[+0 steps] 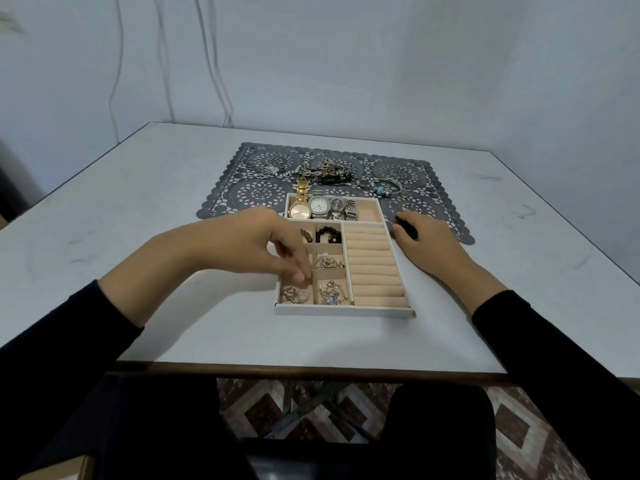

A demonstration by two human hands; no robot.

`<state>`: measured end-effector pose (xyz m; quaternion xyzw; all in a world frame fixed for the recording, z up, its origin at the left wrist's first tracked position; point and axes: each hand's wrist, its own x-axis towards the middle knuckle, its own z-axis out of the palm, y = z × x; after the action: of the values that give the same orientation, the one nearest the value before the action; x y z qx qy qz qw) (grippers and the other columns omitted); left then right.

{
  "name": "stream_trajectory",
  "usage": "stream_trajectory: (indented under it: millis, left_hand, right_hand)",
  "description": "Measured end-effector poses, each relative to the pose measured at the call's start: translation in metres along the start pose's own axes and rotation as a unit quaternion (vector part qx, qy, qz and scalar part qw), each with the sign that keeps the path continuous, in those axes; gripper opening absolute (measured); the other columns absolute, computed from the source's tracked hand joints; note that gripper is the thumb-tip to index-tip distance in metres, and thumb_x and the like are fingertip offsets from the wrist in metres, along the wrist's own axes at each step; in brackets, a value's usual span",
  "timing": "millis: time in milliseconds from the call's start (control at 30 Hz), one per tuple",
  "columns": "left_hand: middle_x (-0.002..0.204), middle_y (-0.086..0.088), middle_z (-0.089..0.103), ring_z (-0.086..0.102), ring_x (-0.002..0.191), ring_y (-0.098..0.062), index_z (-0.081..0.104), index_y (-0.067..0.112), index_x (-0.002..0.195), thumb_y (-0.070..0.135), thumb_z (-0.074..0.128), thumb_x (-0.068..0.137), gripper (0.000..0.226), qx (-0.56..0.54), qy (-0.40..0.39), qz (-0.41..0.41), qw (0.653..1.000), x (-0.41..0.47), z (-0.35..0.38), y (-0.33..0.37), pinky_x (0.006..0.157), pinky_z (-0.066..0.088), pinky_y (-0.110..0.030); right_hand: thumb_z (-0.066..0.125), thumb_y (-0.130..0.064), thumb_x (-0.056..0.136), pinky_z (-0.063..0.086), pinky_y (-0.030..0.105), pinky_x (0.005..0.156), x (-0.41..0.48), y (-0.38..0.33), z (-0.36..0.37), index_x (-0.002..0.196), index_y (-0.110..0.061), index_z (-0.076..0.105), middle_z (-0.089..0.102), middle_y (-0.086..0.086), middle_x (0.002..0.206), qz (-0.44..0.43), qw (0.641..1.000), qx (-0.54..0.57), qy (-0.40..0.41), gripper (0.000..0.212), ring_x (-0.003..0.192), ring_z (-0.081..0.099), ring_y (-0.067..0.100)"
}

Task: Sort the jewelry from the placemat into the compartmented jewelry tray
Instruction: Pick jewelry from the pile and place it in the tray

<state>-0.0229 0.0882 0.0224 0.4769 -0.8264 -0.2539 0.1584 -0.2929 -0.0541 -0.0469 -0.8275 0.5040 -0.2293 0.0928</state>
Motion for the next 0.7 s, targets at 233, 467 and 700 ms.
stream_trajectory:
  millis: [233, 467, 700]
  left_hand:
    - [0.086, 0.004, 0.075, 0.07, 0.083, -0.012, 0.076, 0.015, 0.091, 0.02, 0.074, 0.08, 0.012, -0.137, 0.171, -0.002, 0.976, 0.008, -0.017, -0.023, 0.077, 0.055, -0.023]
    - [0.089, 0.01, 0.071, 0.065, 0.081, -0.003, 0.071, 0.029, 0.1, 0.027, 0.064, 0.093, 0.01, -0.106, 0.324, -0.089, 0.936, 0.043, -0.023, -0.087, 0.075, 0.05, -0.022]
    - [0.117, 0.008, 0.064, 0.056, 0.11, -0.01, 0.065, 0.025, 0.12, 0.03, 0.053, 0.099, 0.025, 0.001, 0.321, -0.122, 0.939, 0.08, -0.03, -0.133, 0.097, 0.043, -0.032]
  right_hand:
    - [0.051, -0.028, 0.097, 0.035, 0.021, 0.086, 0.002, -0.002, -0.007, 0.125, -0.011, 0.06, 0.064, 0.005, 0.122, 0.02, 0.999, 0.032, -0.004, 0.034, 0.111, 0.056, 0.021]
    - [0.056, -0.022, 0.093, 0.045, 0.026, 0.088, 0.025, 0.005, -0.016, 0.115, -0.011, 0.065, 0.068, 0.003, 0.109, 0.045, 0.994, 0.081, 0.061, 0.026, 0.098, 0.06, 0.018]
    - [0.058, -0.016, 0.092, 0.046, 0.024, 0.092, 0.073, 0.005, -0.012, 0.118, -0.012, 0.064, 0.067, 0.002, 0.112, -0.003, 0.992, 0.108, 0.069, 0.027, 0.097, 0.06, 0.012]
